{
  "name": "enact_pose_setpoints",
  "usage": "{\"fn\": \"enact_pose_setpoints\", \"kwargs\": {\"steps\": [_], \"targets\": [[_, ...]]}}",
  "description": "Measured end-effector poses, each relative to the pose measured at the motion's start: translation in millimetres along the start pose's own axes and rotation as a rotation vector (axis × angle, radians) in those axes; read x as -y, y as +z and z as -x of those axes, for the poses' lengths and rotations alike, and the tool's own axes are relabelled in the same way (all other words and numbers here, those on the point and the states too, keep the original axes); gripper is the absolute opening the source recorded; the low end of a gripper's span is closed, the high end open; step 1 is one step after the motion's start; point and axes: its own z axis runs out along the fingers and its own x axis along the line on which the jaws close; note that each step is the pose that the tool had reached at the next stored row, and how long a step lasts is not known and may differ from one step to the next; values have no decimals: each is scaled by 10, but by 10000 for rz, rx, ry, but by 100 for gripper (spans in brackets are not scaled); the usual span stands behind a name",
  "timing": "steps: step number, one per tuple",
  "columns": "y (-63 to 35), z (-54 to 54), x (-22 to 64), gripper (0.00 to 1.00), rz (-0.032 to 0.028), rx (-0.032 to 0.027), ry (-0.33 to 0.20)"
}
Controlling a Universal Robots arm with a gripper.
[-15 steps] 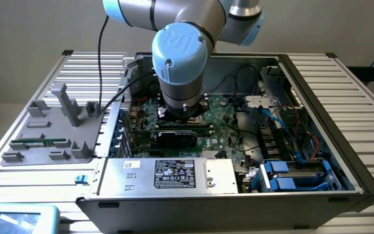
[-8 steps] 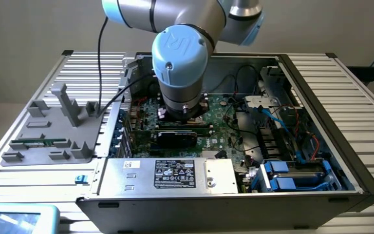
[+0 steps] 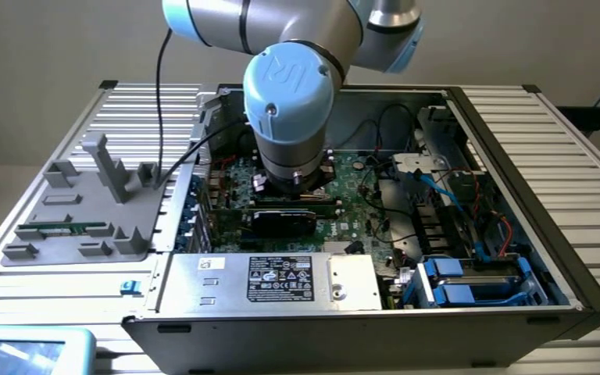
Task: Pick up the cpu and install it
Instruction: 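Install the second cpu locking lever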
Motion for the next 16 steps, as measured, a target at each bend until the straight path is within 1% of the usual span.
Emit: {"fn": "enact_pose_setpoints", "kwargs": {"steps": [2,3,4,5,6,7,11,13,16], "targets": [[-3,-1,7,9,9,3,1],[-3,-2,9,9,42,11,2],[-1,-2,10,9,123,44,-3],[1,-2,11,9,218,84,-9],[2,-3,12,9,282,109,-12],[2,-2,11,9,292,113,-12],[3,-2,12,9,295,113,-12],[10,-4,18,9,335,131,-15],[10,-4,20,9,338,132,-15]]}}
